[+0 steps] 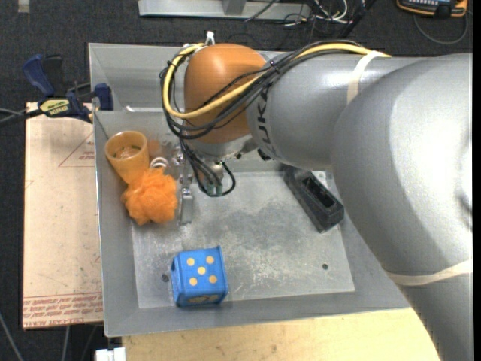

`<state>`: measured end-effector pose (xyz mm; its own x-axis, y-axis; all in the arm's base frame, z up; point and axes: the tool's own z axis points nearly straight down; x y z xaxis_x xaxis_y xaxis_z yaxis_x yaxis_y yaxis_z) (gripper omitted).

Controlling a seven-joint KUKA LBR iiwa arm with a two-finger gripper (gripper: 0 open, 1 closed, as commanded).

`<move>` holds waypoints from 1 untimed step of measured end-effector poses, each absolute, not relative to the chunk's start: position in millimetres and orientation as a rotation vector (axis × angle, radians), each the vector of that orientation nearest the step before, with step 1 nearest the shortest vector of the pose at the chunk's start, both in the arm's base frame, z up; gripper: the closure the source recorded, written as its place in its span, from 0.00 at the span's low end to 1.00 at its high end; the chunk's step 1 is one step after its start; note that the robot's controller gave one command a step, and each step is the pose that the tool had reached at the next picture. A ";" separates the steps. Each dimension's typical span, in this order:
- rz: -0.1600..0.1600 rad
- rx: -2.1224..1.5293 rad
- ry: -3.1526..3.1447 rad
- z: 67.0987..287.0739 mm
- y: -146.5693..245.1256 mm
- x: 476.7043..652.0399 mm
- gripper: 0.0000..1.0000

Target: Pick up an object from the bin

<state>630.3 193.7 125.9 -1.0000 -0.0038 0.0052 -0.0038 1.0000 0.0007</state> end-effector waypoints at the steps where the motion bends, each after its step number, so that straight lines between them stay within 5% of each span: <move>1: -0.003 0.002 -3.143 131.1 193.1 631.8 0.00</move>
Offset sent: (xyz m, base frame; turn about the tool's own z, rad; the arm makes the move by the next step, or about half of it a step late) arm -0.0263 0.0246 -0.0559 -0.3277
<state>631.8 193.1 131.1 -1.0000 -0.0011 -0.0010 -0.0011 1.0000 0.0019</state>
